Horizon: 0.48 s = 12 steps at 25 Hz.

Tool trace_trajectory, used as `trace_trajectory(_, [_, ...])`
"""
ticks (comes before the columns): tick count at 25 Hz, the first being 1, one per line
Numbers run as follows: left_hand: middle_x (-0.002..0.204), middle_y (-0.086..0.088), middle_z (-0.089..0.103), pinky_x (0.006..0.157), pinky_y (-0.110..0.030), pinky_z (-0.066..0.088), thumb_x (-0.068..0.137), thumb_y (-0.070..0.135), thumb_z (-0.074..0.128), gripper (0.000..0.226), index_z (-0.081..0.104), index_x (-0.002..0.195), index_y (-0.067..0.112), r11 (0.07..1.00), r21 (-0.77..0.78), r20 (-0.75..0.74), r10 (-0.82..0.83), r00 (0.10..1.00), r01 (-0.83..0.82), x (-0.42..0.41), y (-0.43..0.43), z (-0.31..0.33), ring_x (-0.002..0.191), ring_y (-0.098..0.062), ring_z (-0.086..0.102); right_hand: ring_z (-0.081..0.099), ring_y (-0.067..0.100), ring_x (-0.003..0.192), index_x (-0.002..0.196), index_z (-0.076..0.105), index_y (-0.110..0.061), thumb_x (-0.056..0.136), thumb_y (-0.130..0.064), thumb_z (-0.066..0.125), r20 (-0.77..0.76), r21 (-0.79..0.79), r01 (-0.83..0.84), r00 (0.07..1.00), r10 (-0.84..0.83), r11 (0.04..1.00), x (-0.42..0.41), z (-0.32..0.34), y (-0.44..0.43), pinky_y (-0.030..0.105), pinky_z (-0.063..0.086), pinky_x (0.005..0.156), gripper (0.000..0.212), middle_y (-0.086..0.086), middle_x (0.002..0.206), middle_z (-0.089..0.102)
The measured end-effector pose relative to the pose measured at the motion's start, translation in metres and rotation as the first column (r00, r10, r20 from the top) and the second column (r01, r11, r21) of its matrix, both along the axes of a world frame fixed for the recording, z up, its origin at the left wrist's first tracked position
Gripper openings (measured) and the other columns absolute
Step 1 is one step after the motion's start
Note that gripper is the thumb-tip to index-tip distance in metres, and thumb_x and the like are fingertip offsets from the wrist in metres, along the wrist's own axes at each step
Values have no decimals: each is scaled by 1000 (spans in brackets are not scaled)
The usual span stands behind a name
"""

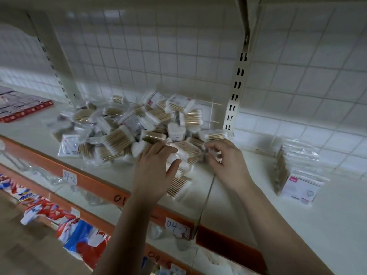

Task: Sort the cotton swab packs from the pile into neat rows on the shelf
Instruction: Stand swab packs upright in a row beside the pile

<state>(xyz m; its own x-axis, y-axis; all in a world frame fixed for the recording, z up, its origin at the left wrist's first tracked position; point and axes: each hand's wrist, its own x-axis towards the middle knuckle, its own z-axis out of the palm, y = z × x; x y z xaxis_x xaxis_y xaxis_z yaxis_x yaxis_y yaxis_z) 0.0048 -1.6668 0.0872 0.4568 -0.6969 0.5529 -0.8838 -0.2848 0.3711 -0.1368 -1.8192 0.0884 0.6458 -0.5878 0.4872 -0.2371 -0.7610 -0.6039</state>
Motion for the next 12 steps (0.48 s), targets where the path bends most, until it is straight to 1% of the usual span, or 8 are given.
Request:
trace_trajectory(3, [111, 1, 63, 82, -42, 49, 85, 45, 46, 37, 65, 108, 24, 1000, 2, -22, -4, 1000, 4, 11, 9, -5, 101, -23, 57, 53, 6, 79, 108, 67, -18, 84, -18, 66, -61, 9, -46, 997, 46, 999, 19, -2, 10, 14, 39, 74, 25, -2, 99, 58])
trace_trajectory(4, [110, 2, 62, 82, -41, 48, 85, 45, 46, 37, 65, 108, 24, 1000, 6, -24, 1, 1000, 0, 14, 11, -6, 100, -22, 56, 52, 5, 80, 110, 66, -17, 84, -21, 67, -74, 15, -61, 995, 62, 998, 25, -2, 13, 11, 36, 74, 26, -5, 100, 56])
trace_trajectory(6, [111, 1, 63, 82, -40, 48, 85, 46, 46, 38, 66, 109, 23, 1000, 10, -32, 2, 999, -2, 20, 15, -9, 99, -22, 57, 53, 5, 92, 110, 67, -16, 83, -25, 68, -86, 14, -91, 992, 92, 996, 35, -3, 18, 6, 34, 79, 28, -10, 102, 54])
trace_trajectory(7, [111, 1, 63, 82, -41, 49, 85, 45, 47, 38, 66, 108, 23, 1000, 7, -36, -2, 999, 2, 23, 17, -10, 99, -23, 57, 53, 6, 96, 109, 67, -17, 82, -27, 70, -88, 3, -99, 991, 99, 995, 39, -4, 19, 8, 36, 83, 28, -10, 102, 55])
trace_trajectory(9, [110, 1, 63, 81, -44, 49, 85, 45, 49, 36, 66, 108, 23, 1000, 4, -46, -9, 999, 9, 30, 19, -12, 97, -23, 58, 55, 9, 98, 106, 67, -20, 79, -33, 72, -93, -12, -93, 992, 91, 996, 48, -7, 20, 20, 42, 87, 30, -9, 102, 61])
trace_trajectory(10, [108, 2, 63, 80, -44, 49, 85, 45, 49, 35, 66, 107, 23, 1000, 2, -50, -8, 999, 9, 33, 20, -13, 96, -22, 58, 55, 10, 100, 105, 67, -21, 77, -36, 73, -99, -4, -84, 992, 83, 996, 52, -9, 19, 24, 44, 88, 32, -9, 104, 62])
trace_trajectory(12, [104, 2, 63, 78, -43, 49, 86, 45, 48, 37, 66, 106, 21, 1000, -11, -54, -11, 998, 10, 38, 21, -14, 93, -21, 58, 55, 11, 102, 106, 67, -23, 74, -39, 73, -110, 16, -67, 992, 69, 998, 60, -12, 18, 26, 46, 87, 36, -10, 107, 63])
